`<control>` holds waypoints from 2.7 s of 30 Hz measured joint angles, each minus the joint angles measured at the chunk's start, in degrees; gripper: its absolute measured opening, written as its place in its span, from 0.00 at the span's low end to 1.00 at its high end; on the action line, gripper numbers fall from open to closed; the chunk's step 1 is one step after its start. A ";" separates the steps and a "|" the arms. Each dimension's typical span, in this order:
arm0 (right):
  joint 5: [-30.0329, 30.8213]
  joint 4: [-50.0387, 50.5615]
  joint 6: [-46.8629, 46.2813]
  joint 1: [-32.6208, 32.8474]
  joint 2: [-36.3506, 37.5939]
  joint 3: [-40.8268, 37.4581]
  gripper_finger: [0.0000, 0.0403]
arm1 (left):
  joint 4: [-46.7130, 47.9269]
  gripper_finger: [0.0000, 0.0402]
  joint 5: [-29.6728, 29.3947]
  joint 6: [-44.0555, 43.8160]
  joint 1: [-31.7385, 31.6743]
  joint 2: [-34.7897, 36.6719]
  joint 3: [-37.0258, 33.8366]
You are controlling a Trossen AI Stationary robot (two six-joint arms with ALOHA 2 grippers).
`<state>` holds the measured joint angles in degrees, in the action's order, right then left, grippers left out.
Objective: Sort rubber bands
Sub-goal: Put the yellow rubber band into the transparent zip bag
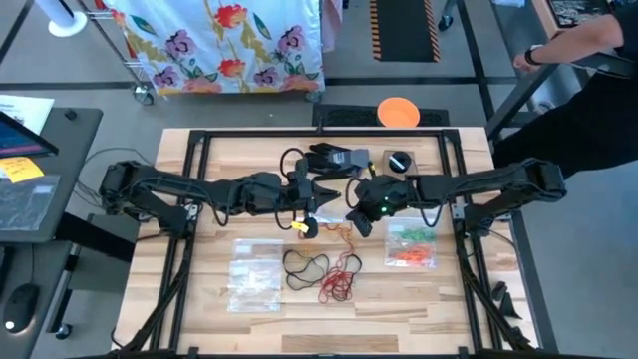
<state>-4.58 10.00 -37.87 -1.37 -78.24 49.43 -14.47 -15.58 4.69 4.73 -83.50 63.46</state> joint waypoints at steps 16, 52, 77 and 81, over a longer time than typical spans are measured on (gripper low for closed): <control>0.15 -1.15 -2.03 -0.20 -0.02 -0.02 0.01 | -6.74 0.00 0.25 0.03 3.52 -6.57 0.02; 0.11 -0.55 -2.07 -0.27 -0.04 -0.02 0.01 | -1.50 0.00 -11.96 1.53 5.85 -5.95 0.11; -0.20 5.00 -0.72 -3.68 -0.07 -0.02 0.01 | 9.96 0.36 -16.27 -5.33 4.71 -4.12 0.26; -0.21 5.06 -2.18 -4.33 0.51 -0.02 0.01 | 16.08 0.34 -17.95 -6.74 4.96 -2.91 0.24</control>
<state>-4.79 15.06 -40.05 -5.70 -77.73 49.41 1.61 -33.52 -2.05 9.69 -86.41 63.70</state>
